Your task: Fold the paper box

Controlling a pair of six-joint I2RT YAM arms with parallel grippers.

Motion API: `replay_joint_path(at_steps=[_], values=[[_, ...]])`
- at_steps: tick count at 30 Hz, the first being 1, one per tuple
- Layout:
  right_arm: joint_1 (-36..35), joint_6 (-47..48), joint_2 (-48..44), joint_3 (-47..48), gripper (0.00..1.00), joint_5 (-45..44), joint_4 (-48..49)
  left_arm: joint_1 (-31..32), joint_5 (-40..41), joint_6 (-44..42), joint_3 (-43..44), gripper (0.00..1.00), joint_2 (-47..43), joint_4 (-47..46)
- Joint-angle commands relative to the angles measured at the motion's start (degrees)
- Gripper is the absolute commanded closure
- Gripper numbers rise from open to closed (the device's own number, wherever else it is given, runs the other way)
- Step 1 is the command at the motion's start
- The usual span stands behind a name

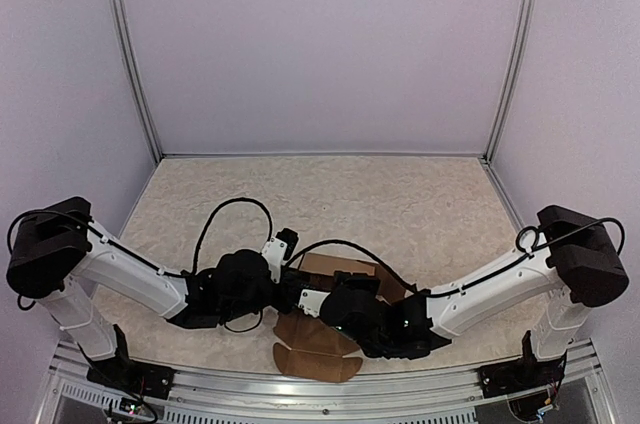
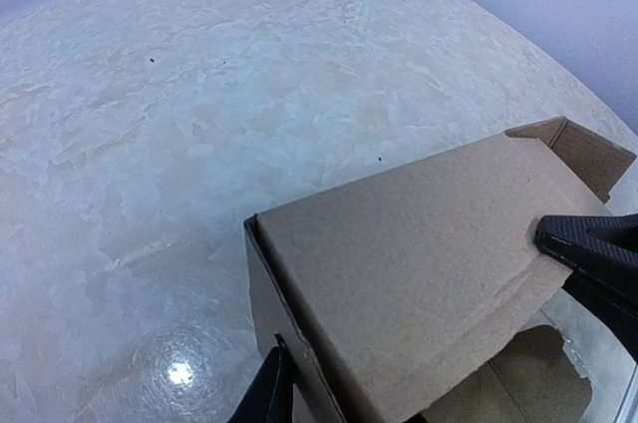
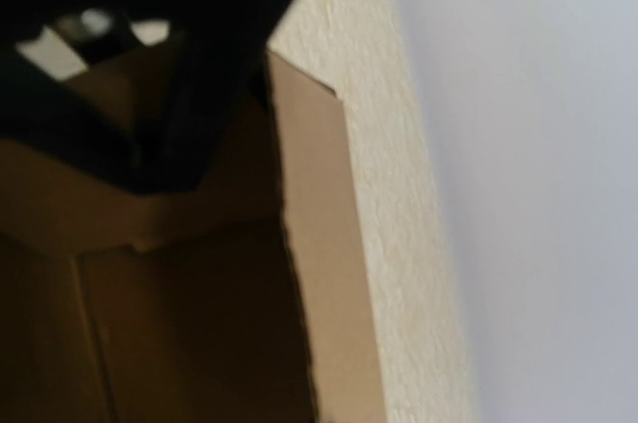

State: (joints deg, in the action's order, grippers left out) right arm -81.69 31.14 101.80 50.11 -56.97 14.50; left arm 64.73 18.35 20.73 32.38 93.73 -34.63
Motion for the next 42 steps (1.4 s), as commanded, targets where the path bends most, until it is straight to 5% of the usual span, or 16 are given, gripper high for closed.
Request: replay_joint_path(at_steps=[1, 5, 9, 18, 28, 38, 42], values=[[-1.02, -3.60, 1.92, 1.75, 1.00, 3.14, -2.66, 0.97, 0.11, -0.58, 0.92, 0.82, 0.97, -1.73], [-1.07, -5.11, 1.03, 2.82, 1.00, 3.90, -3.70, 0.93, 0.08, -1.25, 1.34, 0.92, 0.46, -0.88], [-1.08, -8.04, -1.36, 4.43, 0.86, 6.42, -5.94, 0.97, 0.56, -2.42, 1.87, 1.00, -0.23, 0.25], [0.24, -13.89, -9.62, 5.30, 0.55, 17.09, -10.83, 0.74, 1.71, -7.61, 4.78, 1.00, -0.32, 3.44], [6.91, -23.58, -24.46, 3.79, 0.38, 33.22, -17.74, -4.72, -5.93, -12.38, 8.05, 1.00, 0.19, 5.21], [21.51, -35.32, -27.40, 1.92, 0.47, 46.86, -15.76, -7.90, -15.11, -24.62, 10.15, 1.00, 2.78, 1.65], [25.14, -38.50, -23.88, 1.03, 0.78, 53.24, -11.58, -10.84, -22.56, -25.13, 13.31, 1.00, 5.36, 3.97]])
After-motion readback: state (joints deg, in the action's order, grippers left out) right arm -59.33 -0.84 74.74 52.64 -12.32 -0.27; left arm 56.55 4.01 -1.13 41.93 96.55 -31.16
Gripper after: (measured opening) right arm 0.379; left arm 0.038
